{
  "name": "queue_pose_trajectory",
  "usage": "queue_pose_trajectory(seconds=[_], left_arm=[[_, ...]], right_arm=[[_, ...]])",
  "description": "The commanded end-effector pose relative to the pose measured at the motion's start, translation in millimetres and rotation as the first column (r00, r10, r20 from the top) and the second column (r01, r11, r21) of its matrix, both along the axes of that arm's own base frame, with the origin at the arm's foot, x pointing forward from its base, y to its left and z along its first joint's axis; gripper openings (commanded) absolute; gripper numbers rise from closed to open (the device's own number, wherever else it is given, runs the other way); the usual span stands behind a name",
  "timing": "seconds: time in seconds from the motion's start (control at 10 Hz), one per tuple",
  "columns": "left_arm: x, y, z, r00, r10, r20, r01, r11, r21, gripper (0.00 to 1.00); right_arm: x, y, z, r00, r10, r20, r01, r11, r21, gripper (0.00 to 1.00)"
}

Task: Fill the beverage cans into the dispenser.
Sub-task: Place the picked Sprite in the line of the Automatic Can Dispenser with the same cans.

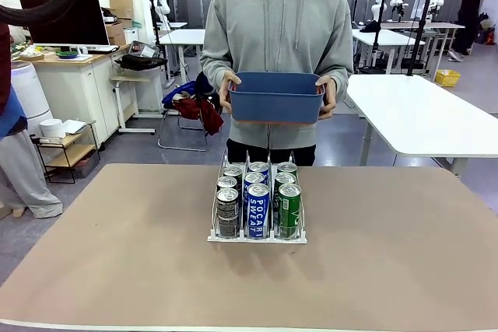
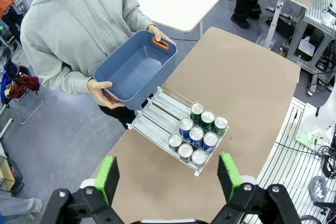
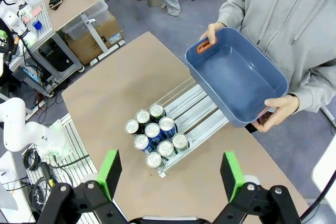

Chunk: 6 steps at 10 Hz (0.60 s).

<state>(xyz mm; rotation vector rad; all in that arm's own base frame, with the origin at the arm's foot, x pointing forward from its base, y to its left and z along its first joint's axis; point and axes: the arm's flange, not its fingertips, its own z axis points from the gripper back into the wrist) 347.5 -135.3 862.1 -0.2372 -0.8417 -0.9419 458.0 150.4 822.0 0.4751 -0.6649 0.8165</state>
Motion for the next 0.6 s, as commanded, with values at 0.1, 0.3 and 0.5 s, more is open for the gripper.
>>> queue_pose_trajectory(seconds=[0.1, 0.3, 0.5], left_arm=[[-2.5, 2.7, -2.2, 1.000, -0.007, -0.005, 0.007, 1.000, -0.007, 1.00], [-2.5, 2.7, -2.2, 1.000, -0.007, -0.005, 0.007, 1.000, -0.007, 1.00], [-2.5, 2.7, -2.2, 1.000, -0.007, -0.005, 0.007, 1.000, -0.007, 1.00]], right_arm=[[-1.4, -1.4, 0.7, 1.000, -0.018, -0.004, 0.017, 1.000, -0.018, 1.00], [-1.4, -1.4, 0.7, 1.000, -0.018, -0.004, 0.017, 1.000, -0.018, 1.00], [-1.4, -1.4, 0.7, 1.000, -0.018, -0.004, 0.017, 1.000, -0.018, 1.00]])
